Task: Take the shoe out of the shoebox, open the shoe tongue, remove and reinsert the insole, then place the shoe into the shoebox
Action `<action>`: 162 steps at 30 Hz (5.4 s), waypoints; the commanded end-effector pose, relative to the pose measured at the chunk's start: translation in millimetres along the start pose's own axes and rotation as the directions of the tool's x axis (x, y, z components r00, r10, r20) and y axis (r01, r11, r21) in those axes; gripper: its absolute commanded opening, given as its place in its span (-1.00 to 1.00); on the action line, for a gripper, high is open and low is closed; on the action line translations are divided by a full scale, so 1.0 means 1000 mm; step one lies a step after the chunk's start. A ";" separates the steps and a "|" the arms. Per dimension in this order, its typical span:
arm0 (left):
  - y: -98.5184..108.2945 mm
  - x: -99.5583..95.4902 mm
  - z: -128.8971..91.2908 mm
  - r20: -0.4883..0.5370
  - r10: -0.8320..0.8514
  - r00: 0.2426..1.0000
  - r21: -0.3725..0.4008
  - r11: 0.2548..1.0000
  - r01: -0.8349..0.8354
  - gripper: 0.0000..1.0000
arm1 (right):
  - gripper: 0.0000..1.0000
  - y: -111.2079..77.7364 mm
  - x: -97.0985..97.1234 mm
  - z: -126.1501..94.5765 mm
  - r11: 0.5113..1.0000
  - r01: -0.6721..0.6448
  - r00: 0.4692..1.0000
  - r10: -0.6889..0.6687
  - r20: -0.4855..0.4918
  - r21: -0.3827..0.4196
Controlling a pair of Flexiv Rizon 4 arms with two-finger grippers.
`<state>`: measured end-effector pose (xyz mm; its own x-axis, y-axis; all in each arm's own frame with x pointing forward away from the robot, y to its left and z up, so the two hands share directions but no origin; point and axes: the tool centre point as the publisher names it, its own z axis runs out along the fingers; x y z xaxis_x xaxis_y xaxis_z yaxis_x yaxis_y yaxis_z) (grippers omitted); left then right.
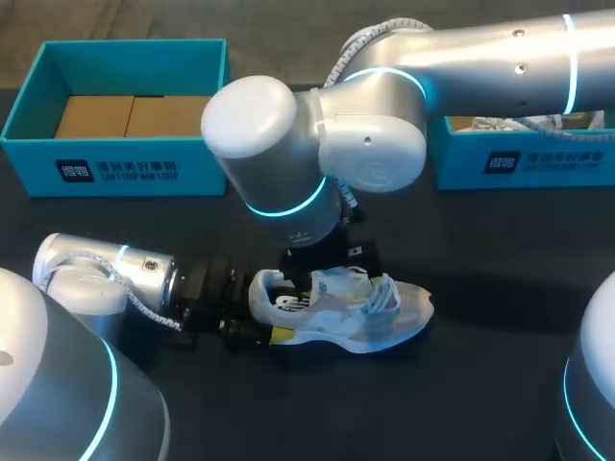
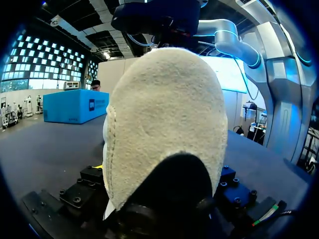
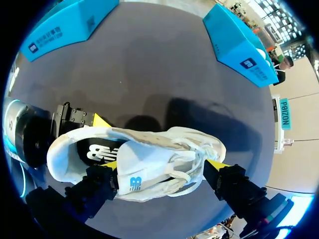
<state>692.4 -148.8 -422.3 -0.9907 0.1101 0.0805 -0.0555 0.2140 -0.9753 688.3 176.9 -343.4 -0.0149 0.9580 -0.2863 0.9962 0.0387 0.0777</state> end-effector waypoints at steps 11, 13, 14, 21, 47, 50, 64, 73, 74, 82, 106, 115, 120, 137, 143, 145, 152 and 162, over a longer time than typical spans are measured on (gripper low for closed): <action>0.001 0.000 0.000 0.000 -0.001 1.000 -0.002 1.000 0.001 -1.00 | 1.00 -0.007 0.005 0.003 0.867 -0.497 0.867 0.498 -0.012 0.037; 0.001 0.000 0.000 0.000 -0.001 1.000 -0.002 1.000 0.001 -1.00 | 1.00 -0.009 0.002 0.000 0.860 -0.509 0.861 0.509 -0.006 0.041; 0.001 0.000 0.000 0.000 -0.001 1.000 -0.002 1.000 0.001 -1.00 | 1.00 -0.009 0.000 -0.001 0.857 -0.513 0.858 0.514 -0.005 0.043; 0.001 0.000 0.000 0.000 -0.001 1.000 -0.002 1.000 0.001 -1.00 | 1.00 -0.009 -0.013 -0.014 0.840 -0.541 0.841 0.541 0.022 0.042; 0.001 0.000 0.000 0.000 -0.001 1.000 -0.002 1.000 0.001 -1.00 | 1.00 -0.011 -0.015 -0.015 0.833 -0.525 0.845 0.535 -0.012 0.173; 0.001 0.000 0.000 0.000 -0.001 1.000 -0.002 1.000 0.001 -1.00 | 0.65 -0.013 -0.011 -0.021 0.839 -0.517 0.850 0.527 -0.017 0.169; 0.001 0.000 0.000 0.000 -0.001 1.000 -0.002 1.000 0.001 -1.00 | -0.02 -0.014 -0.003 -0.026 0.845 -0.503 0.858 0.514 -0.015 0.180; 0.001 0.000 0.000 0.000 -0.001 1.000 -0.002 1.000 0.001 -1.00 | -0.09 -0.017 -0.015 -0.026 0.835 -0.513 0.848 0.529 -0.034 0.197; 0.001 0.000 0.000 0.000 -0.001 1.000 -0.002 1.000 0.001 -1.00 | -0.13 -0.017 -0.017 -0.026 0.834 -0.514 0.847 0.531 -0.038 0.201; 0.001 0.000 0.000 0.000 -0.001 1.000 -0.002 1.000 0.001 -1.00 | -0.35 -0.018 -0.023 -0.027 0.834 -0.511 0.841 0.535 -0.076 0.209; 0.001 0.000 0.000 0.000 -0.001 1.000 -0.002 1.000 0.001 -1.00 | -1.00 -0.019 -0.075 -0.005 0.872 -0.397 0.753 0.488 -0.442 0.286; 0.001 0.000 0.000 0.000 -0.001 1.000 -0.002 1.000 0.001 -1.00 | -1.00 -0.021 -0.095 0.014 0.880 -0.367 0.643 0.474 -0.602 0.302; 0.001 0.000 0.000 0.000 -0.001 1.000 -0.002 1.000 0.001 -1.00 | -1.00 -0.022 -0.102 0.026 0.869 -0.372 0.597 0.492 -0.634 0.325; 0.001 0.000 0.000 0.000 -0.001 1.000 -0.002 1.000 0.001 -1.00 | -0.86 -0.024 -0.100 0.050 0.892 -0.307 0.509 0.448 -0.735 0.331; 0.001 0.000 0.000 0.000 -0.001 1.000 -0.002 1.000 0.001 -1.00 | 1.00 -0.027 -0.106 0.033 0.891 -0.328 0.529 0.449 -0.720 0.315; 0.001 0.000 0.000 0.000 -0.001 1.000 -0.002 1.000 0.001 -1.00 | 1.00 -0.028 -0.108 0.024 0.890 -0.343 0.545 0.450 -0.708 0.301; 0.001 0.000 0.000 0.000 -0.001 1.000 -0.002 1.000 0.001 -1.00 | 1.00 -0.029 -0.111 -0.016 0.908 -0.351 0.637 0.410 -0.653 0.227; 0.001 0.000 0.000 0.000 -0.001 1.000 -0.002 1.000 0.001 -1.00 | 1.00 -0.023 -0.101 -0.072 0.951 -0.290 0.784 0.299 -0.545 0.105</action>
<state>692.5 -148.9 -422.3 -0.9907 0.1099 0.0807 -0.0556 0.2144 -0.9752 658.7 94.0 -266.1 0.2204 0.8533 0.4726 0.9580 -0.2805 0.0596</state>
